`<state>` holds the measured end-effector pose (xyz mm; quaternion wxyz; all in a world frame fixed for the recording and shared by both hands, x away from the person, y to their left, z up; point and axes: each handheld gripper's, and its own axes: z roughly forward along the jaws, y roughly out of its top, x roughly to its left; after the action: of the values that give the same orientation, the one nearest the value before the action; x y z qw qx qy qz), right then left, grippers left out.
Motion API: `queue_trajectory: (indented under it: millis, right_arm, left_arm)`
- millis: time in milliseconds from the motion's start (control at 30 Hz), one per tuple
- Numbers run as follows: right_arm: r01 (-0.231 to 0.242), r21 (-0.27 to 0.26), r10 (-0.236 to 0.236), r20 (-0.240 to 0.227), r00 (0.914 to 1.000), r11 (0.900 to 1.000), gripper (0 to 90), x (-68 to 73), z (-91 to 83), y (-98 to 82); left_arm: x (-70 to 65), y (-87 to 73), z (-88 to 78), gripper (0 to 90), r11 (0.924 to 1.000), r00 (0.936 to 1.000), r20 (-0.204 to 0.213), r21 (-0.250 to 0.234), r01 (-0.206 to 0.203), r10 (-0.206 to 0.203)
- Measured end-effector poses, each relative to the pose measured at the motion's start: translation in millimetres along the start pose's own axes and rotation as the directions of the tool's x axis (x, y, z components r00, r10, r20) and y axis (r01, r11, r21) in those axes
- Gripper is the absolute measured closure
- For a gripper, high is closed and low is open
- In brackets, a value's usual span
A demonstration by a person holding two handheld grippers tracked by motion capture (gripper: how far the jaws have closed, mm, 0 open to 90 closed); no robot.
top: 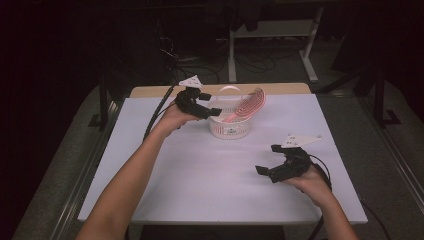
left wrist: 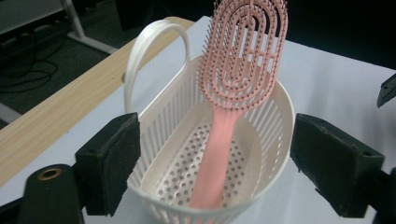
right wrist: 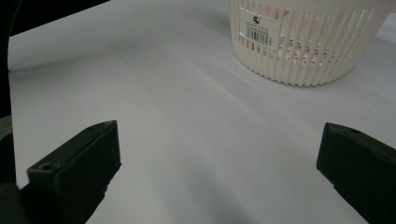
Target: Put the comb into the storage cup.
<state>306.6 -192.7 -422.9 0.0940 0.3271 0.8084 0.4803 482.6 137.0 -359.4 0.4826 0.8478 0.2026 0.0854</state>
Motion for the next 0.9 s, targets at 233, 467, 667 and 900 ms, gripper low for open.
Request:
queue_trajectory:
  millis: [233,467,667,900]
  right_arm:
    - [0.000,0.002,0.000,0.000,1.0000,1.000,0.0,0.6,0.7,0.3]
    - [0.004,0.007,-0.004,-0.001,1.0000,1.000,0.0,0.5,2.9,1.0]
    - [0.002,0.007,-0.002,0.002,1.0000,1.000,0.0,0.9,3.5,1.3]
    - [0.002,0.009,-0.003,0.005,1.0000,1.000,0.0,1.1,3.9,1.4]
  left_arm:
    - [-3.2,-8.6,-17.3,13.6,0.9997,0.9998,-0.011,0.018,0.014,-0.014]
    - [-10.3,-18.7,-38.2,12.6,0.9995,0.9993,-0.031,0.022,0.021,-0.020]
    - [-15.8,-30.6,-53.6,8.3,0.9989,0.9988,-0.042,0.037,0.027,-0.025]
    - [-25.0,-47.9,-70.3,2.0,0.9976,0.9981,-0.049,0.057,0.041,-0.038]
